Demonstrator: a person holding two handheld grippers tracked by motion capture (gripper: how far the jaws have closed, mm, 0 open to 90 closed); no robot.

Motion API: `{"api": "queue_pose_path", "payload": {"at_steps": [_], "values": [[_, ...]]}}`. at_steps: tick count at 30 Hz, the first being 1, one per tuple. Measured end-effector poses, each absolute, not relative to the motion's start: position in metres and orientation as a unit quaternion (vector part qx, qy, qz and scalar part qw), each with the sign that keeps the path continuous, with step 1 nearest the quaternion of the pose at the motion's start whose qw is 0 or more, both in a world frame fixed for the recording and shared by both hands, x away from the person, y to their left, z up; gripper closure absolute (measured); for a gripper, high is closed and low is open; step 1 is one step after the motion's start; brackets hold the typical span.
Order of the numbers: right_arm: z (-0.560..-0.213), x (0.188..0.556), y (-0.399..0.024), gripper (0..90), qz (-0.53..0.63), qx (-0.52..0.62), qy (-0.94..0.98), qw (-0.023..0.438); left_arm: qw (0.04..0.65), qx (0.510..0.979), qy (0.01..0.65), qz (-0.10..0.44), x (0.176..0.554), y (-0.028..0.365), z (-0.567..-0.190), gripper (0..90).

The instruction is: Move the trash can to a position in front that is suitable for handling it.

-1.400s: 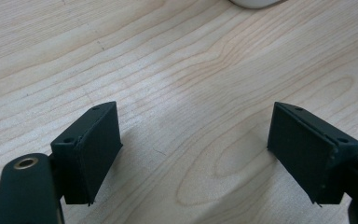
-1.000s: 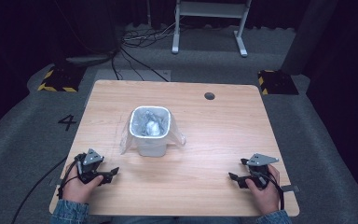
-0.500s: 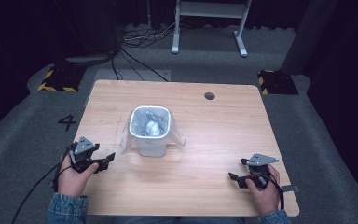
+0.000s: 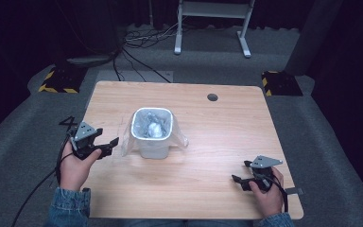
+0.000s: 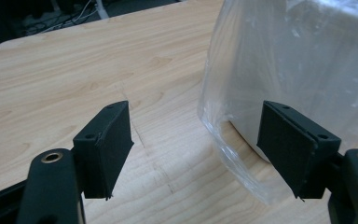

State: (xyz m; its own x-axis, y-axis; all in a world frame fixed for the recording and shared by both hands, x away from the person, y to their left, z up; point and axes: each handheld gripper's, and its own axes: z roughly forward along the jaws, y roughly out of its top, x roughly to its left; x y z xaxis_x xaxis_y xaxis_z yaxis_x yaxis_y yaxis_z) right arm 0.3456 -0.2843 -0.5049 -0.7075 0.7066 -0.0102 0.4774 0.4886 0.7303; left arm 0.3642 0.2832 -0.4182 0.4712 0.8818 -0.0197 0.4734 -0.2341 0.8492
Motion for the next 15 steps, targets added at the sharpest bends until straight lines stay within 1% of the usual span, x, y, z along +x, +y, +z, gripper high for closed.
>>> {"api": "queue_pose_path", "payload": {"at_steps": [2,8,15], "values": [[-0.505,0.346,-0.284,18.3,0.366,0.349,0.848,0.157,0.418,0.747,0.454,0.247,0.370,0.283,-0.417,26.1],[-0.505,0.346,-0.284,18.3,0.366,0.349,0.849,0.157,0.445,0.730,0.452,0.253,0.379,0.271,-0.403,26.9],[-0.505,0.346,-0.284,18.3,0.366,0.348,0.849,0.157,0.450,0.736,0.433,0.263,0.388,0.254,-0.384,27.5]]}}
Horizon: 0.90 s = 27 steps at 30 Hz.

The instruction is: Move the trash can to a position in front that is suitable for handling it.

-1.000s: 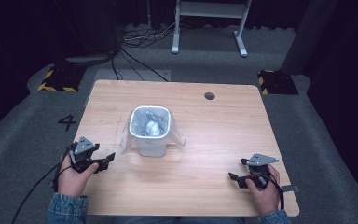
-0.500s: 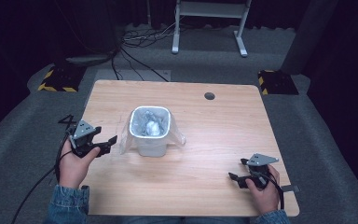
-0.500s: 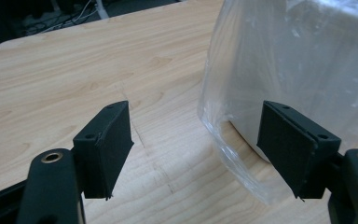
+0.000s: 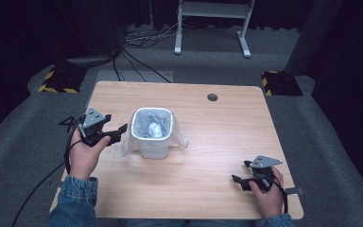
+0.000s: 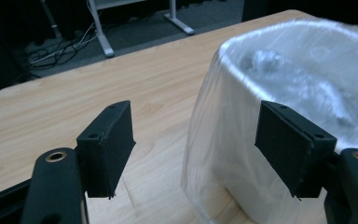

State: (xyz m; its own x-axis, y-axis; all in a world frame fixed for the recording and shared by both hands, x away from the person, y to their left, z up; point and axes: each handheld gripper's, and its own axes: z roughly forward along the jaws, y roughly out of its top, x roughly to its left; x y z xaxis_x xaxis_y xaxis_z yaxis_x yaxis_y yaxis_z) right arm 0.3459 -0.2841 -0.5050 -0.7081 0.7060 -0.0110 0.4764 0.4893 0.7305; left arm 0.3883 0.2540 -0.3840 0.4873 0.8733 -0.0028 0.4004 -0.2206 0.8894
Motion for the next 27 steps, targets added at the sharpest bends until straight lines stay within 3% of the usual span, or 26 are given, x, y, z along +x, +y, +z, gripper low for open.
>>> {"api": "queue_pose_path", "payload": {"at_steps": [12,27], "values": [[-0.505,0.346,-0.284,18.3,0.366,0.348,0.849,0.157,0.467,0.741,0.414,0.248,0.399,0.236,-0.377,27.5],[-0.505,0.346,-0.284,18.2,0.365,0.349,0.848,0.158,0.446,0.774,0.396,0.214,0.403,0.200,-0.393,28.0]]}}
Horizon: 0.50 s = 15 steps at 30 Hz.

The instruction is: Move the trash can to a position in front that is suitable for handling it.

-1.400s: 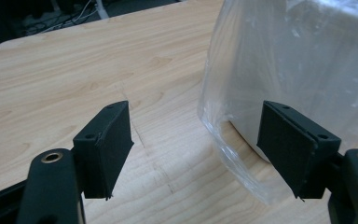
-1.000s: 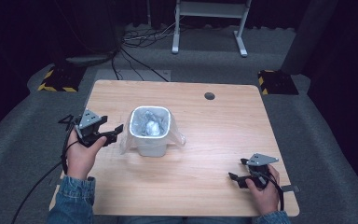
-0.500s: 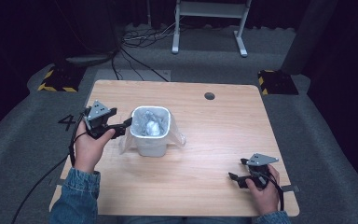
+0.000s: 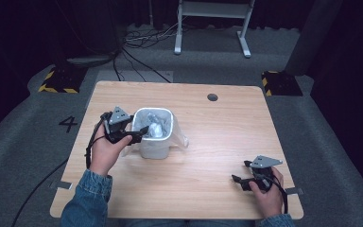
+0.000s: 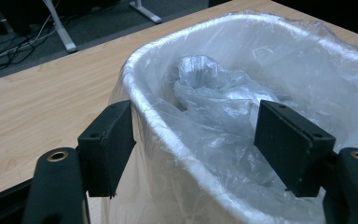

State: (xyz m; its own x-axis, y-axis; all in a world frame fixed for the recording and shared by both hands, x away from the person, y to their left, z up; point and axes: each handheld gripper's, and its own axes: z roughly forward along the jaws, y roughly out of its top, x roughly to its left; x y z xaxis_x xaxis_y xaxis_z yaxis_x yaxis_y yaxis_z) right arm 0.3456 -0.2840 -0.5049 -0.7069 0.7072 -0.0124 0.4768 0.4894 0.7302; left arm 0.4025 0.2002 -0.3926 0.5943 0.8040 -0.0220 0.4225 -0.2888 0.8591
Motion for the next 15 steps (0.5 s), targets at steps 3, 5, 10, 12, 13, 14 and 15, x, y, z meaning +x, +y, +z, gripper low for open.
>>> {"api": "queue_pose_path", "payload": {"at_steps": [3,5,10,12,13,14,15], "values": [[-0.505,0.346,-0.284,18.3,0.366,0.349,0.848,0.157,0.449,0.772,0.399,0.210,0.399,0.196,-0.393,27.3],[-0.505,0.346,-0.284,18.2,0.365,0.349,0.848,0.158,0.447,0.774,0.397,0.208,0.397,0.192,-0.393,26.9],[-0.505,0.346,-0.284,18.2,0.366,0.349,0.848,0.157,0.446,0.783,0.384,0.202,0.389,0.178,-0.392,26.4],[-0.505,0.346,-0.284,18.2,0.365,0.349,0.848,0.158,0.447,0.787,0.376,0.201,0.385,0.170,-0.391,26.2],[-0.505,0.346,-0.284,18.2,0.366,0.349,0.848,0.157,0.446,0.790,0.372,0.199,0.382,0.167,-0.391,25.8],[-0.505,0.346,-0.284,18.3,0.366,0.349,0.848,0.158,0.447,0.791,0.369,0.197,0.380,0.163,-0.391,25.3],[-0.505,0.346,-0.284,18.2,0.366,0.349,0.848,0.157,0.446,0.793,0.364,0.197,0.378,0.159,-0.391,25.0]]}}
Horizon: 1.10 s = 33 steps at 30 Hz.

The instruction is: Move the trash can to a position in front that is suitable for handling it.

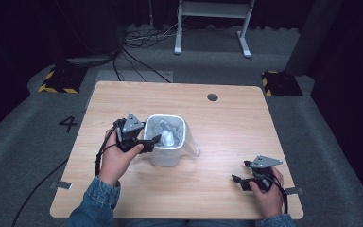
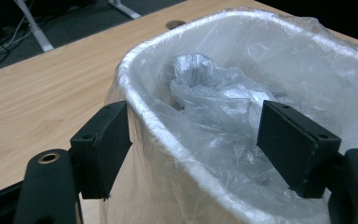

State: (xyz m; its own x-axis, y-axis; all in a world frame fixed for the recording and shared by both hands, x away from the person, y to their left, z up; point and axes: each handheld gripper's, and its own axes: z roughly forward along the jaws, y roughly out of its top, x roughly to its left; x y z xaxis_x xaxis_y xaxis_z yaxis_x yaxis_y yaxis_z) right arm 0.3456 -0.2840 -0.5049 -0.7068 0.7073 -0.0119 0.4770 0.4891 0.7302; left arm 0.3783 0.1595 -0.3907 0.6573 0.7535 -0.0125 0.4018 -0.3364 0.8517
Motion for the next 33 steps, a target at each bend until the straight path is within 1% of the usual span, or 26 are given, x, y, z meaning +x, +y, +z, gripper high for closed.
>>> {"api": "queue_pose_path", "payload": {"at_steps": [6,10,15,20,28,33], "values": [[-0.505,0.346,-0.284,18.2,0.366,0.349,0.848,0.157,0.460,0.790,0.361,0.181,0.366,0.141,-0.393,21.9],[-0.505,0.346,-0.284,18.2,0.365,0.349,0.849,0.158,0.461,0.791,0.357,0.186,0.357,0.130,-0.394,21.2],[-0.505,0.346,-0.284,18.2,0.365,0.349,0.848,0.158,0.465,0.796,0.343,0.178,0.348,0.118,-0.394,20.6],[-0.505,0.346,-0.284,18.2,0.365,0.349,0.848,0.158,0.457,0.804,0.333,0.185,0.338,0.108,-0.392,17.3],[-0.505,0.346,-0.284,18.2,0.365,0.349,0.848,0.157,0.453,0.812,0.319,0.182,0.324,0.089,-0.390,16.5],[-0.505,0.346,-0.284,18.3,0.365,0.349,0.848,0.157,0.456,0.812,0.316,0.181,0.324,0.087,-0.390,16.4]]}}
